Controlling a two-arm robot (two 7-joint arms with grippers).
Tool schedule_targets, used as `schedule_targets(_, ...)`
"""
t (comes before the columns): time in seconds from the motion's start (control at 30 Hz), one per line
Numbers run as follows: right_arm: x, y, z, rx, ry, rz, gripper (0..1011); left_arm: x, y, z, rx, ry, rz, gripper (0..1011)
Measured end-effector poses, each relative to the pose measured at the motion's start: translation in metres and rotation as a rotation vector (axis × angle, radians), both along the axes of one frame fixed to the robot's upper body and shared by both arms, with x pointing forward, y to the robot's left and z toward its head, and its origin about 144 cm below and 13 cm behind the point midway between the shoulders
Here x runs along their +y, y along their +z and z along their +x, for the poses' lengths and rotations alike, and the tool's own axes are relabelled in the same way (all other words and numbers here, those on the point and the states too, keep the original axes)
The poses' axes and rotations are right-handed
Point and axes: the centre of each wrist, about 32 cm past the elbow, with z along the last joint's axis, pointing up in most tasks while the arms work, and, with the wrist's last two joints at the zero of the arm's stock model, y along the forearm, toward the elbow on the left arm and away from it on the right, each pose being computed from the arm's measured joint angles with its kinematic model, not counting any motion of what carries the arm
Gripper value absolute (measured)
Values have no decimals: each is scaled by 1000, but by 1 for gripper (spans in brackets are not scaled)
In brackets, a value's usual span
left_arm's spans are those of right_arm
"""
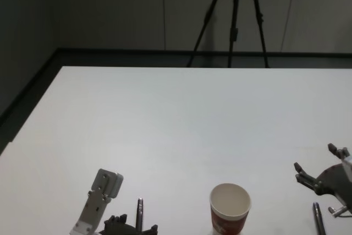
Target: Place the pen into the pen holder.
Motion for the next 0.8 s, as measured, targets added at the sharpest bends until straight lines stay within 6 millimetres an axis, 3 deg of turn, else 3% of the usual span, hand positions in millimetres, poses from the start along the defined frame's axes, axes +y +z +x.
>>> schedule_targets(0.8,0,0,0,0,0,0,1001,-8,-6,1,53,32,26,1001)
